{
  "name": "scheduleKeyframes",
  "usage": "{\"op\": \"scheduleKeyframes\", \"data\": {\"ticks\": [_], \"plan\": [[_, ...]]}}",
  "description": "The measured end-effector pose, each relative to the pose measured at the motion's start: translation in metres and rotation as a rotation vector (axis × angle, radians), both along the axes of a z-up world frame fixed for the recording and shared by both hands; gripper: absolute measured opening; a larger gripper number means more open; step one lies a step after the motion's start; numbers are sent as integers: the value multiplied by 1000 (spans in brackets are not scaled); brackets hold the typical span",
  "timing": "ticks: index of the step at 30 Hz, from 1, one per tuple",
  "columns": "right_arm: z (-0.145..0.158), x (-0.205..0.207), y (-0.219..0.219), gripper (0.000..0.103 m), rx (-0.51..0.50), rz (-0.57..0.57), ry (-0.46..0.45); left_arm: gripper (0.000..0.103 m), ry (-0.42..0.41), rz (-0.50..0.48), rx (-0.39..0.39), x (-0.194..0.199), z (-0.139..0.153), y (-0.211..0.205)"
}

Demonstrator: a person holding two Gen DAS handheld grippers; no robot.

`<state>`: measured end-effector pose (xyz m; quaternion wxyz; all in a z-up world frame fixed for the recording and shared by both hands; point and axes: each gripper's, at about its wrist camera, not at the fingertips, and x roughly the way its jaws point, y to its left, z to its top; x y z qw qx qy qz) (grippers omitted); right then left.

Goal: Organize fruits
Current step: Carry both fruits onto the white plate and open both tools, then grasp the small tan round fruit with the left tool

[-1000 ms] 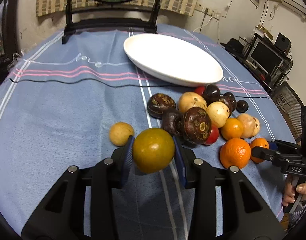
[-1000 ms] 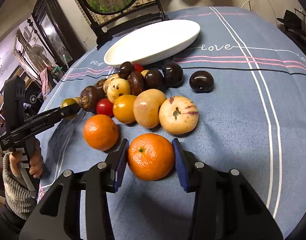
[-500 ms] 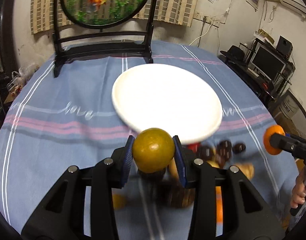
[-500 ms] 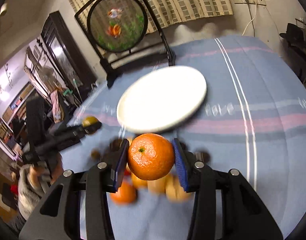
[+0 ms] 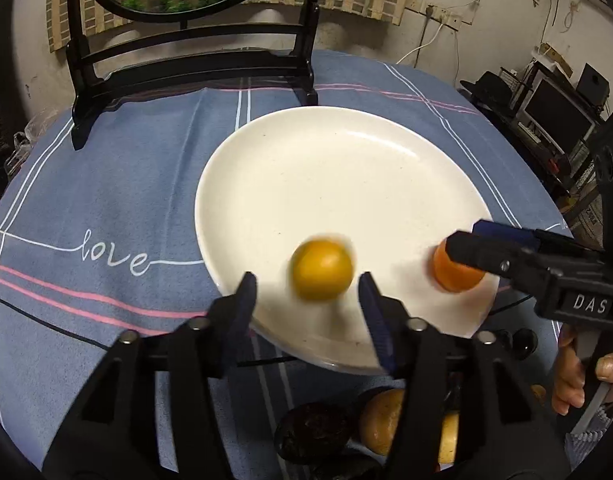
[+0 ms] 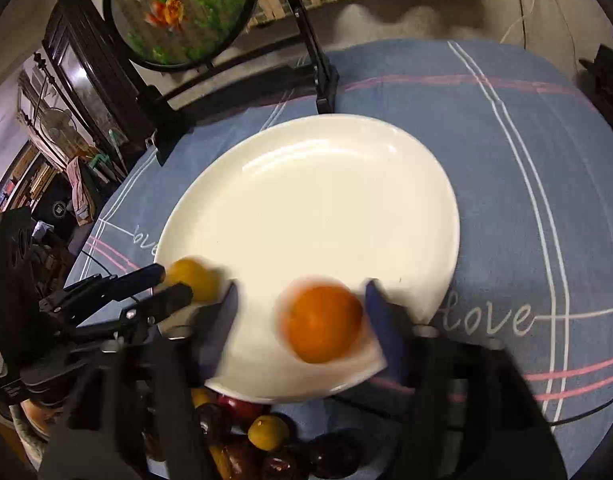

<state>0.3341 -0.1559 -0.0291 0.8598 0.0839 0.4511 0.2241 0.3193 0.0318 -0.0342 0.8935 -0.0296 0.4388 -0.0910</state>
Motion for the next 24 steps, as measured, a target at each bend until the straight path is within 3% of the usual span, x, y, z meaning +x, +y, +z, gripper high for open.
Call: {"op": "scheduleKeyframes", "data": {"ticks": [4, 6, 12, 17, 19, 24], "plan": [[12, -6, -7, 68, 15, -7, -47, 62, -20, 9, 4, -5, 4, 3], [21, -12, -11, 68, 35, -13, -71, 70, -37, 26, 6, -9, 10, 7], [40, -49, -33, 78, 80, -51, -139, 82, -137, 106, 5, -48, 32, 40], [25, -89, -73, 80, 161, -133, -130, 82, -123, 179, -9, -91, 15, 73], [17, -101, -89, 92, 199, -164, -106, 82, -102, 206, -8, -107, 5, 83], [12, -126, -116, 94, 277, -221, -126, 82, -81, 172, 10, -133, -13, 79]]}}
